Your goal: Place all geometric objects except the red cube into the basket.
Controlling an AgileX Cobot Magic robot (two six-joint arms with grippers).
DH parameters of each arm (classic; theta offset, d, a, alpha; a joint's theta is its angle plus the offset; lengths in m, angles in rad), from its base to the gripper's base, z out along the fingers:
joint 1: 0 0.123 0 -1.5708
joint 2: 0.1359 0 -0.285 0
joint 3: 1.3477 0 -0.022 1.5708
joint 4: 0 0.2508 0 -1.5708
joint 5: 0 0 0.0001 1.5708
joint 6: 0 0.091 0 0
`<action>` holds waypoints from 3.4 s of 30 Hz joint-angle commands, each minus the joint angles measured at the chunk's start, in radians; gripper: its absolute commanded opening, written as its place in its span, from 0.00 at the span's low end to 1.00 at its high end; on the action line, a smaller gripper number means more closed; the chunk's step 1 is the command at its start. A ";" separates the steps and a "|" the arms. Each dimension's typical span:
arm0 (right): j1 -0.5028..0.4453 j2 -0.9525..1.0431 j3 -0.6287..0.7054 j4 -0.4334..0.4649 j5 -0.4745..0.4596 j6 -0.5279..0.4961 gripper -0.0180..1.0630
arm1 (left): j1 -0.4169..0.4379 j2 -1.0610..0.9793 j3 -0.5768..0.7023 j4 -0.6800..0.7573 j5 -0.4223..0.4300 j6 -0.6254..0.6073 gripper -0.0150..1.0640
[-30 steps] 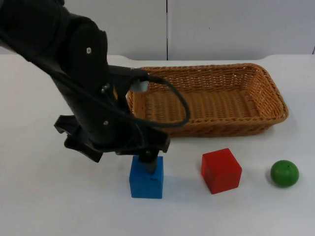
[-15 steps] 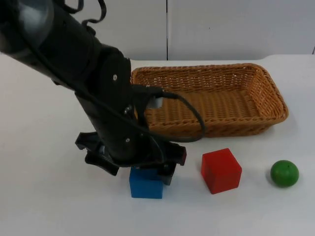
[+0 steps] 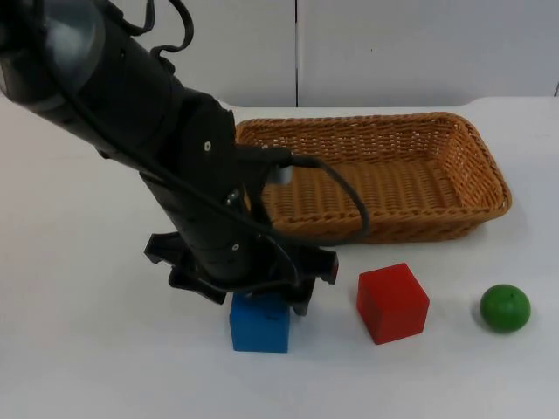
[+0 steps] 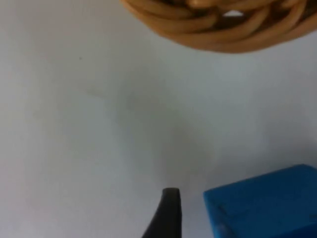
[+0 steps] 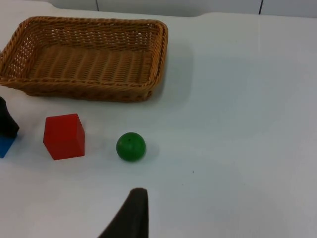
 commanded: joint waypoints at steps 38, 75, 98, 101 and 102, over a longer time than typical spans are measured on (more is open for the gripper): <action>-0.006 -0.004 0.002 -0.008 -0.007 -0.001 0.91 | -0.005 -0.398 -0.002 0.072 0.221 0.126 0.01; -0.006 -0.004 0.002 -0.008 -0.007 -0.001 0.91 | 0.134 0.346 -0.907 -0.191 0.403 0.559 0.01; -0.006 -0.004 0.002 -0.008 -0.007 -0.001 0.91 | 0.136 0.406 -0.947 -0.194 0.457 0.557 0.80; -0.006 -0.004 0.002 -0.008 -0.007 -0.001 0.91 | 0.136 0.331 -0.947 -0.198 0.518 0.557 0.80; -0.006 -0.004 0.002 -0.008 -0.007 -0.001 0.91 | 0.136 0.321 -0.947 -0.198 0.526 0.557 0.80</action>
